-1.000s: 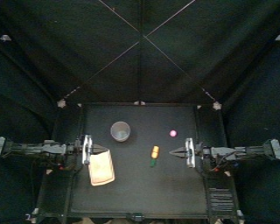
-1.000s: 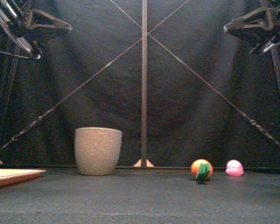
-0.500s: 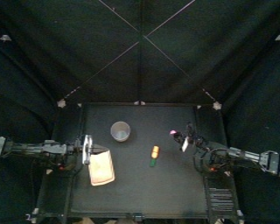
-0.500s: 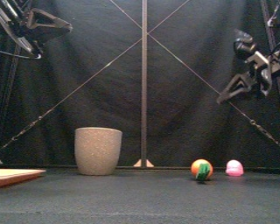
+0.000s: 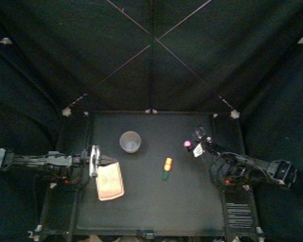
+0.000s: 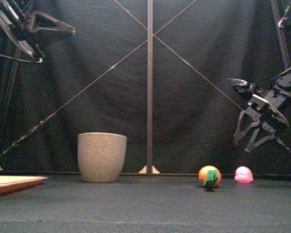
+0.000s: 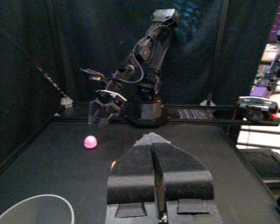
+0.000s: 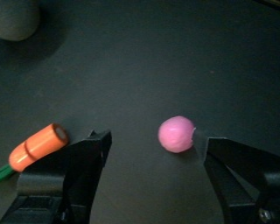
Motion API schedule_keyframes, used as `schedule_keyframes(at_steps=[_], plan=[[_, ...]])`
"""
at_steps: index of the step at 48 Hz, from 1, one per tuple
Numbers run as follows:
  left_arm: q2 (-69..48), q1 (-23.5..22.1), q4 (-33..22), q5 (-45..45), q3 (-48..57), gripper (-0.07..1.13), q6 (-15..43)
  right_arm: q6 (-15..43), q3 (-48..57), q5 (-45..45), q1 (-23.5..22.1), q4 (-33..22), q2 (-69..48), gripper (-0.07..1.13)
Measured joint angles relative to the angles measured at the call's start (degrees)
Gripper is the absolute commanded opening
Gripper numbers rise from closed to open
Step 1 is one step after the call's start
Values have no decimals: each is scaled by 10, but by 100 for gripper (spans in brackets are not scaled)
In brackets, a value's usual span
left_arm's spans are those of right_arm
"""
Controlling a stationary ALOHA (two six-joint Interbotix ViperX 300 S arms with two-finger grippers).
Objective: Pick the pink ball then place it on the pink plate
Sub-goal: Pick the pink ball
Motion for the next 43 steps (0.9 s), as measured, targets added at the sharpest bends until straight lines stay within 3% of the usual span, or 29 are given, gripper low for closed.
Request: schedule_keyframes(at_steps=[9, 43], plan=[[0, 4, -1, 0, 11, -2, -1, -2, -4, 1, -33, -14, 40, 106], [0, 17, -1, 0, 18, -2, -1, -3, -62, -13, -27, -50, 220, 105]])
